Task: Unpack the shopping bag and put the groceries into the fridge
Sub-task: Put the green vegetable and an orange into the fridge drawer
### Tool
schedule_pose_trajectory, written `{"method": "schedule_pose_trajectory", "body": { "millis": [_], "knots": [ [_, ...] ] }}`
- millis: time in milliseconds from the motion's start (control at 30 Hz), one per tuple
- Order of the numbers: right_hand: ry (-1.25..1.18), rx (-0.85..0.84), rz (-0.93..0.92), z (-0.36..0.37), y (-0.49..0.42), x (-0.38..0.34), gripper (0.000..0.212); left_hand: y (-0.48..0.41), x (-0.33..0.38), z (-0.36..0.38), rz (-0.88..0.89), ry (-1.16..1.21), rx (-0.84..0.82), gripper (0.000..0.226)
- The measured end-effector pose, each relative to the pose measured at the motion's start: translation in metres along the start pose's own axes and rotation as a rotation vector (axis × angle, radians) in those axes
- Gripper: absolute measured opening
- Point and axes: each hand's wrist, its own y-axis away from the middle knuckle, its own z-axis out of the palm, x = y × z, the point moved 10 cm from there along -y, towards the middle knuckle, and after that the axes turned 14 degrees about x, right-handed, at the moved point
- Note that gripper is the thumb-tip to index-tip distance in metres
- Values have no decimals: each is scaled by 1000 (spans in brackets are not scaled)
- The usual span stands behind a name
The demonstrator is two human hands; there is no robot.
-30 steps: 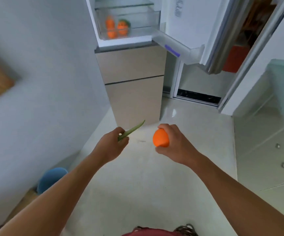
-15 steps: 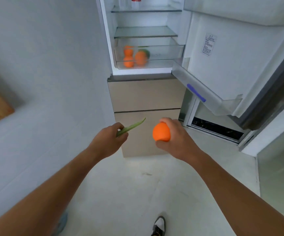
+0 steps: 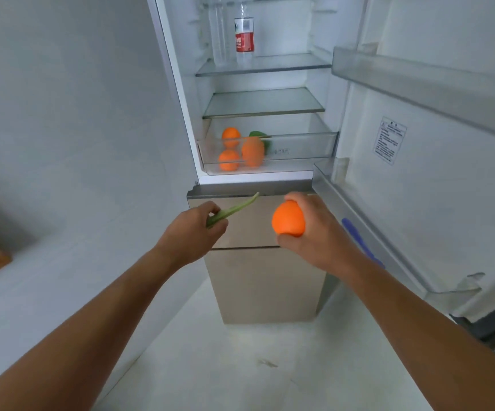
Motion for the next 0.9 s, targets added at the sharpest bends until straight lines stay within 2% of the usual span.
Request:
{"method": "schedule_pose_trajectory", "body": {
  "millis": [300,667,900],
  "knots": [
    [56,74,-17,7,-99,8,74,-115,10,9,96,35,32,15],
    [137,114,-17,46,-246,14,78,-281,7,26,289,36,-35,17],
    [188,184,36,55,-294,30,80,-361,21,63,405,11,-88,24]
  ]
}}
